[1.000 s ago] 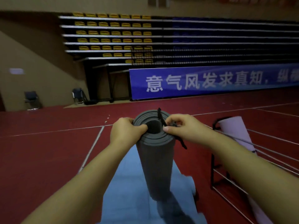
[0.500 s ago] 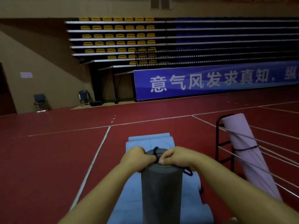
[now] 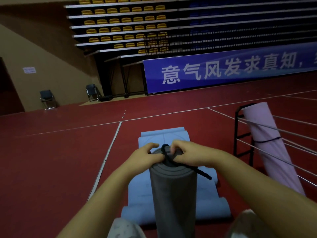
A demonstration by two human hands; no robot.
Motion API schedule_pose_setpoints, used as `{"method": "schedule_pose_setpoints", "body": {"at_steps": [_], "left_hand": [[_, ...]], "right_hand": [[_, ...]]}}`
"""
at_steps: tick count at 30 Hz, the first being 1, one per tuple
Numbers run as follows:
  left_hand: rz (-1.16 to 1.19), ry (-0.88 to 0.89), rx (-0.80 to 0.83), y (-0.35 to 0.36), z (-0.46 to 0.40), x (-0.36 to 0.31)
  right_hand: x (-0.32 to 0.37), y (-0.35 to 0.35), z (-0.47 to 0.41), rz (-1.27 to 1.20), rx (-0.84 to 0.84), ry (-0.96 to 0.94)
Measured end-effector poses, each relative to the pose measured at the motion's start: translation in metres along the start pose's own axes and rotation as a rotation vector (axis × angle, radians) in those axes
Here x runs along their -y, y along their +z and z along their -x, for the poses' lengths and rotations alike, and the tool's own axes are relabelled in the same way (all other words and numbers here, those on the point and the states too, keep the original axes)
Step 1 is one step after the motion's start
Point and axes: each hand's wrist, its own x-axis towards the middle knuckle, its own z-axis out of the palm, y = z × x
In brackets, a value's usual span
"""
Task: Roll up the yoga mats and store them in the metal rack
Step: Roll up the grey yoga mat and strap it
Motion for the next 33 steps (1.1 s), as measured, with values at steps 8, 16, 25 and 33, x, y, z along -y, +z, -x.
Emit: {"method": "schedule_pose_setpoints", "body": {"at_steps": [8, 16, 25, 33], "left_hand": [[0.422, 0.013, -0.226, -0.007, -0.021, 0.012], [0.605, 0.08, 0.0, 0.017, -0.019, 0.017], [0.241, 0.142, 0.016, 0.018, -0.014, 0.029], [-0.204, 0.576, -0.129, 0.05, 0.023, 0.021]], "right_hand": [[-0.015, -0.002, -0.007, -0.342, 0.065, 0.051], [-0.027, 0.007, -0.008, -0.547, -0.118, 0.062], [-0.046, 0.0, -0.012, -0.647, -0.263, 0.124], [-0.073, -0.018, -0.025, -0.537, -0.509, 0.327]]}}
